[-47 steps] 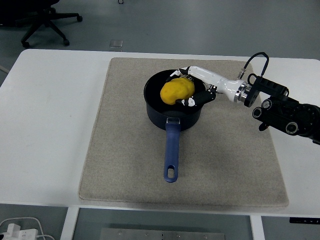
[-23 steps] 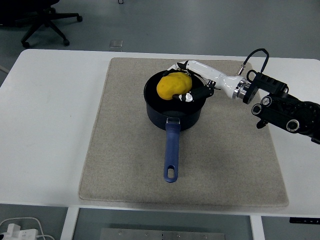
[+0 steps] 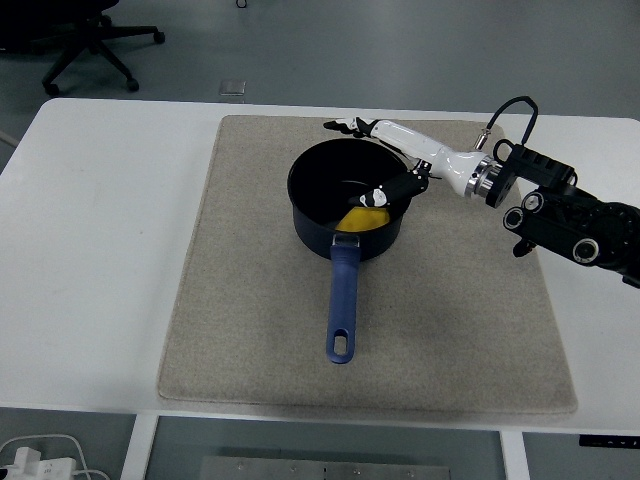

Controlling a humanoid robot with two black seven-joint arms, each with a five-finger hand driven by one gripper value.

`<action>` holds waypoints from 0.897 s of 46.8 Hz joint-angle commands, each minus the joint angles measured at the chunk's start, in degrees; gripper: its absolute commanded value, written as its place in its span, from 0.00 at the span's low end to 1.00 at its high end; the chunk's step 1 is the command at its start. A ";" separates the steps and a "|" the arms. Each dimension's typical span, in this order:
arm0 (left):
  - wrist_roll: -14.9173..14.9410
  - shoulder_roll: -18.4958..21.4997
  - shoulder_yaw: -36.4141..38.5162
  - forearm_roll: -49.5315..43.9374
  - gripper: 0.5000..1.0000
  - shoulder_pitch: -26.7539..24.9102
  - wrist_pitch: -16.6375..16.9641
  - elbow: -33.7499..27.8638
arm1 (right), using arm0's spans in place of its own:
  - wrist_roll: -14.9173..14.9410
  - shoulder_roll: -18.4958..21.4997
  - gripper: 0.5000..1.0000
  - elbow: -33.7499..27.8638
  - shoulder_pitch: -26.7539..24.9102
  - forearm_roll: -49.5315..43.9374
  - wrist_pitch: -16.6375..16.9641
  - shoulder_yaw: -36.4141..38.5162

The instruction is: Put the potato in the blue pot

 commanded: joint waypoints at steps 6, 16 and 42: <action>0.00 0.00 0.06 0.00 0.99 0.00 -0.01 0.00 | -0.01 -0.14 0.85 0.00 0.42 0.00 0.00 0.08; 0.00 0.00 0.06 0.00 0.99 0.00 -0.01 0.00 | -0.01 -1.28 0.85 0.00 0.51 0.00 0.44 2.79; 0.00 0.00 -0.03 0.00 0.99 0.00 -0.01 0.00 | -0.89 -3.39 0.85 -7.03 0.51 13.34 5.71 6.14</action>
